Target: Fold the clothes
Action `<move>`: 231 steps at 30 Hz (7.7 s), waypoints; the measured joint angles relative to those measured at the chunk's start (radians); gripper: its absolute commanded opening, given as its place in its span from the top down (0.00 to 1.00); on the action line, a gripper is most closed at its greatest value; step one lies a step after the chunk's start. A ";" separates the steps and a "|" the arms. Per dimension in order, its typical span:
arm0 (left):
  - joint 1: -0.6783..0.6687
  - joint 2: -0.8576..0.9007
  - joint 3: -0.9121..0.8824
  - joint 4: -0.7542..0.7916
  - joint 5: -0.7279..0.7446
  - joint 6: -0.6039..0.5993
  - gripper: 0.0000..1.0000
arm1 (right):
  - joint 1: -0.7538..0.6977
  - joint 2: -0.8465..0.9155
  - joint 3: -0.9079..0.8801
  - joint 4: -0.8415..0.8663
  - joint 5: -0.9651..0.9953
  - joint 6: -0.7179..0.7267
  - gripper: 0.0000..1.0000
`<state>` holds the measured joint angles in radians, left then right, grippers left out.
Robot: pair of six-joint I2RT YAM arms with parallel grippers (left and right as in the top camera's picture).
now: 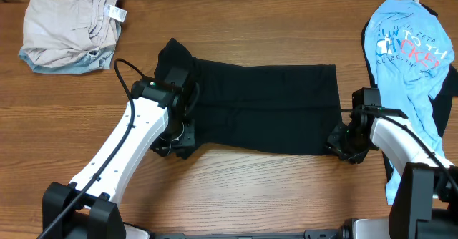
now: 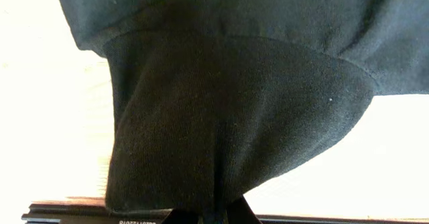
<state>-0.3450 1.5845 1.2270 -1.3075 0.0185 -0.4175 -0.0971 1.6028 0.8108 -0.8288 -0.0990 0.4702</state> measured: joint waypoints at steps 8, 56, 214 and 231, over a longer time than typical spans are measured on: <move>0.000 0.000 0.000 0.038 -0.023 0.003 0.96 | 0.001 0.001 0.000 -0.002 0.021 0.019 0.85; 0.042 0.397 0.169 0.752 -0.211 0.163 0.00 | 0.000 0.007 0.101 0.272 -0.005 -0.105 0.39; 0.147 0.822 1.215 -0.343 0.243 0.530 0.96 | 0.409 0.307 0.272 0.425 -0.334 0.089 0.96; -0.194 0.823 1.216 -0.181 0.285 0.369 0.96 | 0.372 0.320 0.272 0.443 -0.379 0.176 0.96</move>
<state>-0.5392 2.4073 2.4428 -1.4887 0.3038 -0.0486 0.2749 1.9232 1.0832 -0.3862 -0.4782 0.6460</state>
